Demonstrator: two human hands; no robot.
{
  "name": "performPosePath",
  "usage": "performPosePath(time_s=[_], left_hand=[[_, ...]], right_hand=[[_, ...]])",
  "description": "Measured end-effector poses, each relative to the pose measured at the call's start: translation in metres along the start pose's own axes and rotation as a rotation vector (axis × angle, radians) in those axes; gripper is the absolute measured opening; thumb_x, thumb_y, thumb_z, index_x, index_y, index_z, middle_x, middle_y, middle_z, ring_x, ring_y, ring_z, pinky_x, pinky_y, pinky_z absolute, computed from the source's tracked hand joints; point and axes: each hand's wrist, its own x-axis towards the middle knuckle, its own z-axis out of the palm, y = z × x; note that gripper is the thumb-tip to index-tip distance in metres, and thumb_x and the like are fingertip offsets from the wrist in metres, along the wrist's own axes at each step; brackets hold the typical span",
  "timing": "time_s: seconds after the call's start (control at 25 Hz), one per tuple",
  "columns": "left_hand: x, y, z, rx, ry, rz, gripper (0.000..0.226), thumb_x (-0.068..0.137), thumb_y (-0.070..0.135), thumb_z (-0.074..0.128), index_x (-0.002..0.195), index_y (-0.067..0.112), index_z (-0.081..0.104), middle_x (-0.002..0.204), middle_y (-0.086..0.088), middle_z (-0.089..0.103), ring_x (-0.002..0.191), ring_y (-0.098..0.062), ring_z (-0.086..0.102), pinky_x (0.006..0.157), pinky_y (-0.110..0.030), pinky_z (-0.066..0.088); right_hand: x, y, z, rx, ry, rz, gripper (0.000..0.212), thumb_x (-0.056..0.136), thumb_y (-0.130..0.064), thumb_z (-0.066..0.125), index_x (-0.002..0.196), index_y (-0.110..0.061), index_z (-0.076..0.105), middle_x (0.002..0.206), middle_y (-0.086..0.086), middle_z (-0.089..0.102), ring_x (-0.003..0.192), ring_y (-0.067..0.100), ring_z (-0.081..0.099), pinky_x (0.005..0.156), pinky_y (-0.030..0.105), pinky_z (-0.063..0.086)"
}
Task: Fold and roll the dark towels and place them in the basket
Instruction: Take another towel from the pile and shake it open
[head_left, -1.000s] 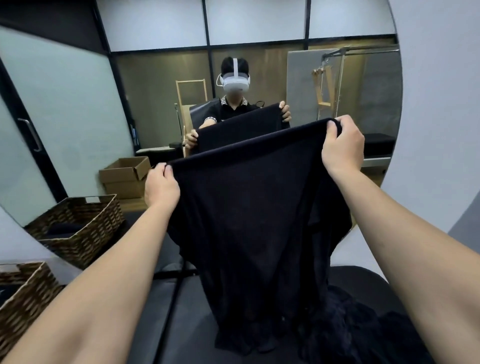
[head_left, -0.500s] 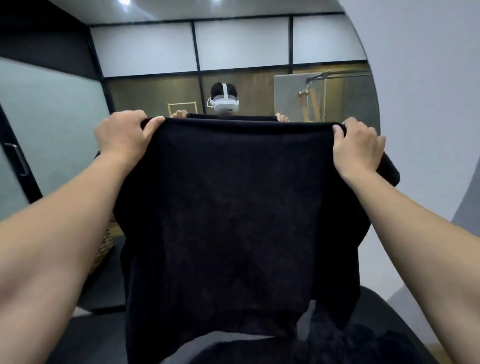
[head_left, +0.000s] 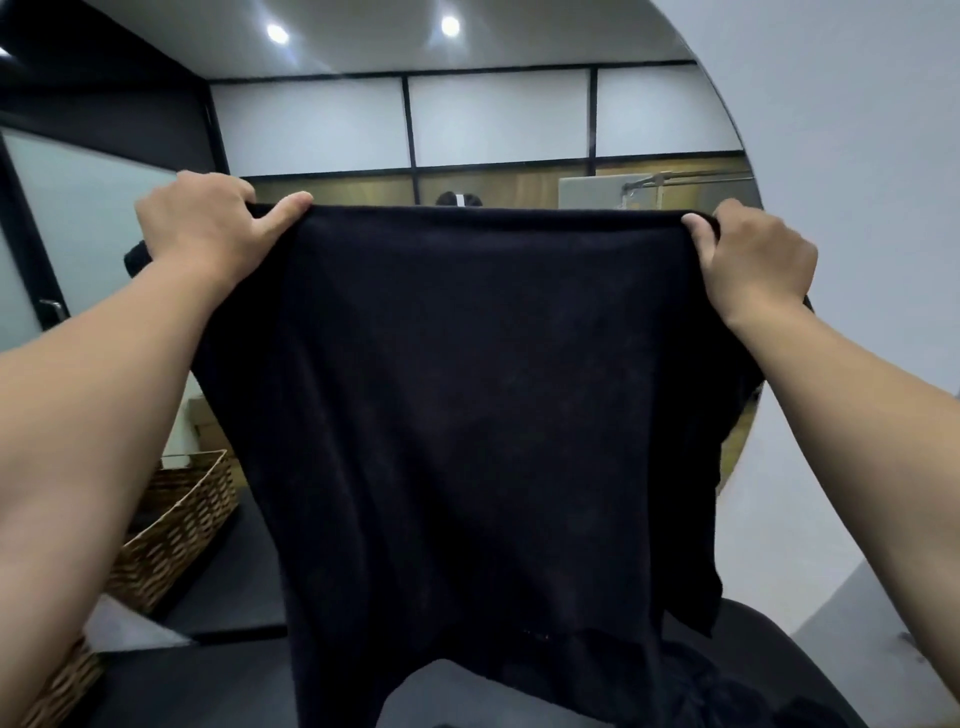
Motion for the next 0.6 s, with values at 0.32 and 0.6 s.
performPosePath(time_s=[0.32,0.6], left_hand=[[-0.015,-0.025,-0.006,0.077,-0.047,-0.012,0.078,0.096,0.073,0.020,0.060,0.013,0.056,0.062,-0.013,0.048,0.068,-0.036,0.050,0.066,-0.042,0.036],[-0.050,-0.041,-0.048,0.111,-0.087,0.013,0.075,0.100,0.062,0.017,0.062,0.010,0.055,0.061,-0.015,0.047,0.066,-0.036,0.050,0.067,-0.041,0.036]], right_hand=[[-0.037,-0.008,-0.013,-0.012,-0.058,0.015,0.055,0.104,-0.055,0.037,0.092,-0.005,0.055,0.091,0.026,0.065,0.079,0.045,0.061,0.063,0.039,0.032],[-0.073,-0.012,-0.066,-0.028,-0.066,0.015,0.056,0.100,-0.063,0.039,0.080,-0.012,0.050,0.089,0.028,0.064,0.081,0.047,0.061,0.066,0.040,0.033]])
